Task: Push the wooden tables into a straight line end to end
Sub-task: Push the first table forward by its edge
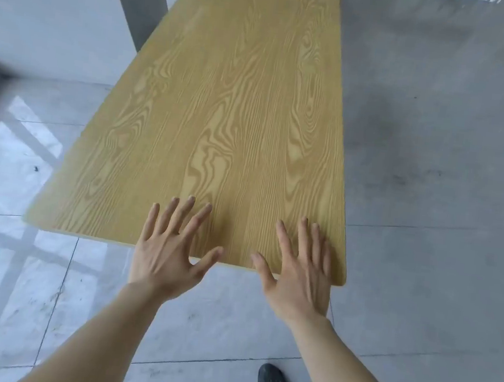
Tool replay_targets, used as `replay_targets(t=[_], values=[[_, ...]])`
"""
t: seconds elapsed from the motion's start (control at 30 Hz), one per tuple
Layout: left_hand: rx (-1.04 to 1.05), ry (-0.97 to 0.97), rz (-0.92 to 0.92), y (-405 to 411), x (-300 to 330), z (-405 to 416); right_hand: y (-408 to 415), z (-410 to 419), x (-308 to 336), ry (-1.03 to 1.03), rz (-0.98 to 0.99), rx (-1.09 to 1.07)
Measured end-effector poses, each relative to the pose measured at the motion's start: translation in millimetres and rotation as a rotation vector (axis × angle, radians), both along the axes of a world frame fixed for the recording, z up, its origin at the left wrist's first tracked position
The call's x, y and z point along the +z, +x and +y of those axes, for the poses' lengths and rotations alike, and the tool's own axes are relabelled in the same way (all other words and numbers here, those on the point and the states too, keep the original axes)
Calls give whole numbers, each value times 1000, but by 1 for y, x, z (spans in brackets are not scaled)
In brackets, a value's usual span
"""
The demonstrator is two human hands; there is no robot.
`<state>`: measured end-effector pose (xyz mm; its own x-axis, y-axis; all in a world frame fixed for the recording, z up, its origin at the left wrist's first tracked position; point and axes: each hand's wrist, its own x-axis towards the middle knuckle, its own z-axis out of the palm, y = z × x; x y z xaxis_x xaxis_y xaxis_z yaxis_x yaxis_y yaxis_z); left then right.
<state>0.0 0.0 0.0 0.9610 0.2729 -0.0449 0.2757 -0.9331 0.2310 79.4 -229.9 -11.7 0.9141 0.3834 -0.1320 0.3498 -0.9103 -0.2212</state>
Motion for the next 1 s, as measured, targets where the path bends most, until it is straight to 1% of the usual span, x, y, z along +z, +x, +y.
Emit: replay_targets(t=[0.03, 0.13, 0.27, 0.33, 0.6, 1.0], values=[[-16, 2, -4, 3, -3, 1, 3, 0, -3, -2, -14, 3], [-34, 53, -49, 14, -23, 5, 17, -1, -19, -32, -142, 22], [0, 87, -151, 22, -45, 6, 23, -3, -40, 16, -323, 46], [9, 119, -191, 24, -51, 7, 26, -4, -47, 29, -373, 50], [48, 113, -207, 56, -47, 1, 62, -5, -45, 60, -429, 59], [100, 98, -222, 146, -47, -1, 166, -2, -46, 66, -446, 107]])
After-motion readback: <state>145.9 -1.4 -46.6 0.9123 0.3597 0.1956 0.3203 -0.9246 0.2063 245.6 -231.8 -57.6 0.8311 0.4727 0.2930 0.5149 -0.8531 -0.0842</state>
